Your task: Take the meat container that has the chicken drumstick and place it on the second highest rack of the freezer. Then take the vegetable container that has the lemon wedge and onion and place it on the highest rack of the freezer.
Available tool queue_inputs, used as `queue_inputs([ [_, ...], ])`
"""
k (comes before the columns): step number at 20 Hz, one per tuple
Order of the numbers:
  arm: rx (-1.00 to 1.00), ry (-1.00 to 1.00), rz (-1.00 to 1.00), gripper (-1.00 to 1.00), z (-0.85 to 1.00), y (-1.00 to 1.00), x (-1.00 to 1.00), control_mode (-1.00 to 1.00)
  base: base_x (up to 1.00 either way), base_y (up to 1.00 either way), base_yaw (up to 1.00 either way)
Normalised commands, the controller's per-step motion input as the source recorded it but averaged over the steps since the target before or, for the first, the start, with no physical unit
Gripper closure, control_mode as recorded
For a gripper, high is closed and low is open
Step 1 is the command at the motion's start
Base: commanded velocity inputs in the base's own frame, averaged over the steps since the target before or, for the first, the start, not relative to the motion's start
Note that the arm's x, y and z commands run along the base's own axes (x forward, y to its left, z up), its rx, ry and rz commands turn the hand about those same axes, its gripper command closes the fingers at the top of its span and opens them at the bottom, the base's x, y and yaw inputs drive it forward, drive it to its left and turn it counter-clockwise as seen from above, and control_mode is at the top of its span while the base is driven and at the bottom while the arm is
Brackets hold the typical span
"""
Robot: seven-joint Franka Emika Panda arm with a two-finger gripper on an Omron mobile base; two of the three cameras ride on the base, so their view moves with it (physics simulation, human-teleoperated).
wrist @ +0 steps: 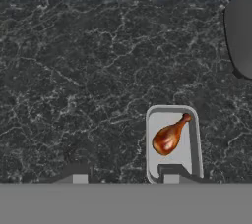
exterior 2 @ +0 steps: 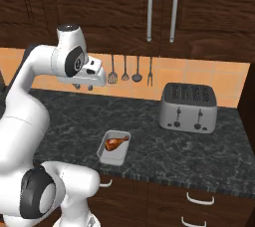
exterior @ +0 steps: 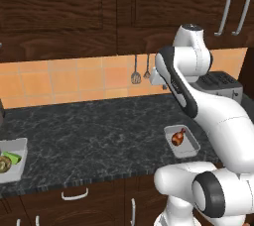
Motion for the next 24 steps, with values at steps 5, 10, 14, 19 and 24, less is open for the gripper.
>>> queue_inputs([
  [5, 0.06, -0.01, -0.15, -1.0, -0.14, -0.03, -0.51, -1.0, 0.0, 0.0, 0.0],
  [10, 0.25, 0.06, -0.57, -1.0, -0.45, -0.24, -0.86, -1.0, 0.0, 0.0, 0.0],
  [14, 0.25, 0.16, -0.68, -1.0, -0.43, -0.44, -0.6, -1.0, 0.0, 0.0, 0.0],
  [19, 0.26, 0.34, -0.5, -1.0, -0.42, -0.69, -0.37, -1.0, 0.0, 0.0, 0.0],
  [24, 0.18, 0.25, -0.16, -1.0, -0.59, -0.64, -0.02, -1.0, 0.0, 0.0, 0.0],
])
